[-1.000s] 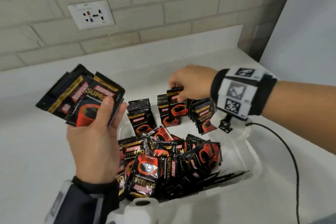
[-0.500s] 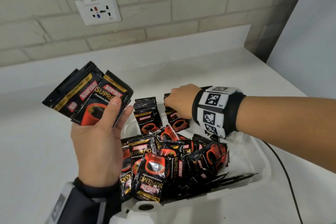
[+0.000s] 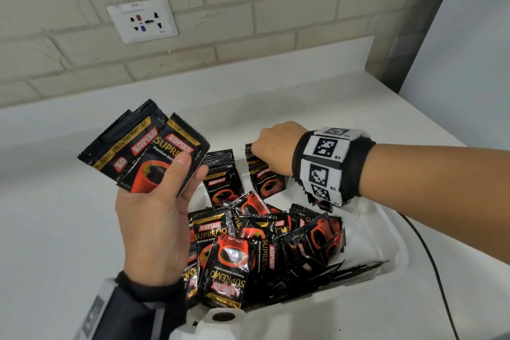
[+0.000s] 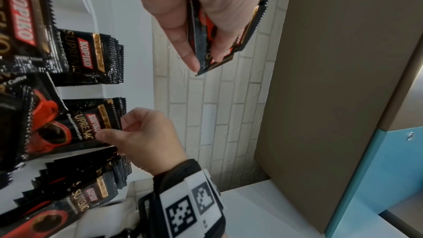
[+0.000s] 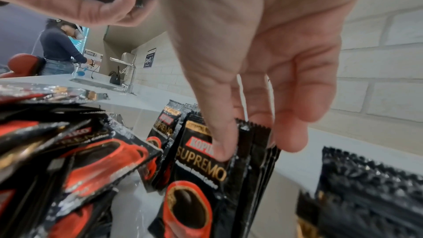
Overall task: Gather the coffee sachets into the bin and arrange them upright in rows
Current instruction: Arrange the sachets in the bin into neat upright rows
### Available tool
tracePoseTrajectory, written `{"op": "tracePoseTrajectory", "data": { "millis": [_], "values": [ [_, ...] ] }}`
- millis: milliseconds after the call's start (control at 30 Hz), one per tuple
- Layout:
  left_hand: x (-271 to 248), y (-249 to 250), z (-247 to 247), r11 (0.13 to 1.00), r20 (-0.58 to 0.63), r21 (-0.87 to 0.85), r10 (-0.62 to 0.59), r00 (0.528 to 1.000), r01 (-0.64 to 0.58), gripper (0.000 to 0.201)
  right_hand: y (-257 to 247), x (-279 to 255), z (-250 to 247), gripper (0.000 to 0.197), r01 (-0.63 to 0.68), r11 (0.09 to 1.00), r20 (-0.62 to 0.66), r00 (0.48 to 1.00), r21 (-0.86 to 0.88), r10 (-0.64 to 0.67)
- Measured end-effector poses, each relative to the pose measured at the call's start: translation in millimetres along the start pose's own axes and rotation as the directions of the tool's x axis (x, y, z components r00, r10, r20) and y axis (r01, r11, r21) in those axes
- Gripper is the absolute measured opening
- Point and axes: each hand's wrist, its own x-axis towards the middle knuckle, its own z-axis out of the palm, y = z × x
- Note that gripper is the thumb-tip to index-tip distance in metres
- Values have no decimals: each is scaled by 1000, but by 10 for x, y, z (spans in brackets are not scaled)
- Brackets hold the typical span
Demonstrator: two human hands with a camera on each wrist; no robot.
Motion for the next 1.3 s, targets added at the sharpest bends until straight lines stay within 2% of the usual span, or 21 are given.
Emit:
{"op": "tracePoseTrajectory", "data": {
  "millis": [67,200,600,733,833,900,1000,1100,1200,1300],
  "values": [
    [0,8,-6,1000,-2,7,1,1000,-1,33,3,0,-11,14,-20,1000,11,1000,7,20],
    [-20,-2,-8,1000,4,4,-3,1000,3,26,-13,7,18,13,-25,1000,39,999,6,25],
    [-44,-12,-9,999,7,25,-39,999,39,32,17,-29,-12,18,-31,999,-41,999,-15,31],
    [-50,2,-14,998,12,17,-57,998,56,36,63,-76,-120,14,-66,998,-125,990,12,67],
    [-46,10,-12,991,45,-5,-136,990,137,31,153,-191,-288,14,-115,989,-222,966,96,134],
    [-49,0,11,969,112,-11,-244,963,247,31,235,-301,-355,21,-137,961,-262,944,241,201],
    [-81,-72,57,915,199,37,-400,895,401,27,312,-515,-299,27,-63,823,-252,936,565,245],
    [-153,-166,159,870,246,101,-493,835,483,30,252,-765,-103,31,10,553,-164,960,833,229],
    [-236,-255,270,834,261,147,-552,792,532,34,154,-952,144,33,-3,309,-65,976,951,210],
    [-319,-338,367,806,274,206,-592,758,555,34,87,-1077,359,38,30,85,-48,974,996,223]
  ]
}}
